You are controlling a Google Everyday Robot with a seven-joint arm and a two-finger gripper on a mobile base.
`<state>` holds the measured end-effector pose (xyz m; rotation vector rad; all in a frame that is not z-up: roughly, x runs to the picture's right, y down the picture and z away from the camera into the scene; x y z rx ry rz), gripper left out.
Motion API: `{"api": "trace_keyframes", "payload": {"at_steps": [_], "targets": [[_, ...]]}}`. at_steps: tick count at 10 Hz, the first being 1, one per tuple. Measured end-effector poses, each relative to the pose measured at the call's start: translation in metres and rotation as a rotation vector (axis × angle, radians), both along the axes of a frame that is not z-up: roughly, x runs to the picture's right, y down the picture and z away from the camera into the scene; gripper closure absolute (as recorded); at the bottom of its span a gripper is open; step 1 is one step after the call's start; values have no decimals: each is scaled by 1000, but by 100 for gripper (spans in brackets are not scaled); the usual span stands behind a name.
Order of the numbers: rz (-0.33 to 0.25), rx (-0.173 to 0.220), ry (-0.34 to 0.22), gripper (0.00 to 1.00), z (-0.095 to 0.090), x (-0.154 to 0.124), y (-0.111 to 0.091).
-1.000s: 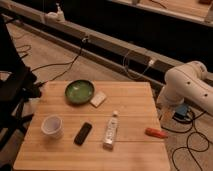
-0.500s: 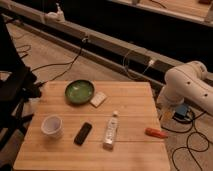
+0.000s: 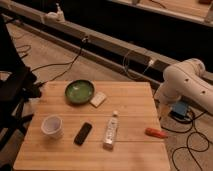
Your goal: Stand the bottle upright
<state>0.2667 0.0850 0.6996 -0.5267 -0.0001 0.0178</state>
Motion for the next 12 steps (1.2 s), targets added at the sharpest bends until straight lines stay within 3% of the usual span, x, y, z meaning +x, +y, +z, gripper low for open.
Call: {"api": "trace_keyframes", "payload": {"at_steps": [3, 6, 9, 12], "targets": [[-125, -3, -87, 35, 28, -43, 2], [-178, -17, -151, 35, 56, -92, 5], [-209, -36, -213, 35, 75, -131, 8], [-294, -58, -332, 35, 79, -164, 15]]}}
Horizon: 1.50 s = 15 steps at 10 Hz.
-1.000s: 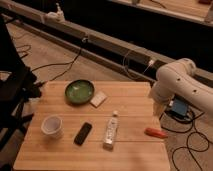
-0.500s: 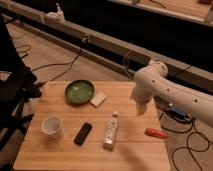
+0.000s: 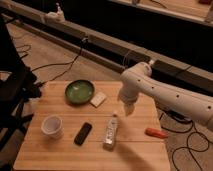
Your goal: Stand the bottle upright
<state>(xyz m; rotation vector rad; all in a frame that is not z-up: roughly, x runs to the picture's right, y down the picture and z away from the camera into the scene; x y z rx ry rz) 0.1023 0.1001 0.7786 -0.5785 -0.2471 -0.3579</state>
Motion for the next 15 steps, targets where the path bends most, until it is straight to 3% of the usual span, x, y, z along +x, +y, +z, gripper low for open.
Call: {"api": "trace_keyframes", "payload": {"at_steps": [1, 5, 8, 11, 13, 15], "targets": [[-18, -5, -26, 35, 0, -6, 1], [-35, -4, -39, 35, 1, -5, 2], [-147, -6, -81, 35, 17, 1, 5], [-235, 19, -84, 35, 36, 16, 1], [-275, 32, -101, 35, 47, 15, 2], [-276, 28, -112, 35, 49, 13, 4]]}}
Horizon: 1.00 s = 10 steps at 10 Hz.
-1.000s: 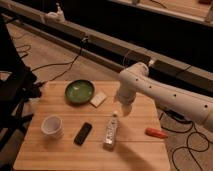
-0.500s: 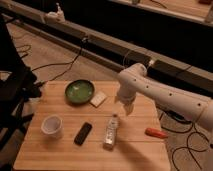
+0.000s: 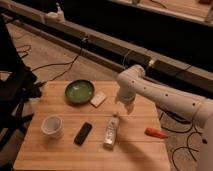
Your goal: Stand the bottle upright
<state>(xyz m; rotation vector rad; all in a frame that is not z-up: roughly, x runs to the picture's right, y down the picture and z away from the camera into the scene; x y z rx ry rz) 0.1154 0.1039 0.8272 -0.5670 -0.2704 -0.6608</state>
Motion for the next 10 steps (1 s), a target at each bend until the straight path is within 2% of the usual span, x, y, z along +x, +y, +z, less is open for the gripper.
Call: {"api": "trace_keyframes", "payload": {"at_steps": [4, 7, 10], "targets": [[2, 1, -7, 35, 1, -2, 0], [-11, 1, -75, 35, 13, -19, 9], [-69, -27, -155, 35, 20, -37, 26]]}}
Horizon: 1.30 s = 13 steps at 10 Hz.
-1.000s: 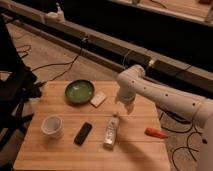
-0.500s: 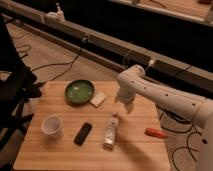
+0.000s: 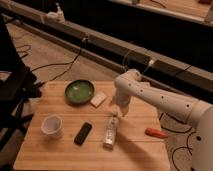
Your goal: Stand the bottle upright
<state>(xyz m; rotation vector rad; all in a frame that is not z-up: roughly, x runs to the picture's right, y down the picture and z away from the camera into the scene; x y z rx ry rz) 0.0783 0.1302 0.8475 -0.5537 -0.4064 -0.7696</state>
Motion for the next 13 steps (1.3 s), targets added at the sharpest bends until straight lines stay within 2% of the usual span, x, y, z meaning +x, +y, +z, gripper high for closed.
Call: {"api": "trace_keyframes", "payload": {"at_steps": [1, 5, 8, 12, 13], "targets": [[-36, -22, -41, 35, 5, -8, 11], [-46, -76, -58, 35, 17, -6, 31], [-33, -94, -49, 35, 22, 1, 36], [-36, -96, -53, 35, 23, 3, 35], [-39, -96, -55, 39, 23, 3, 36]]}}
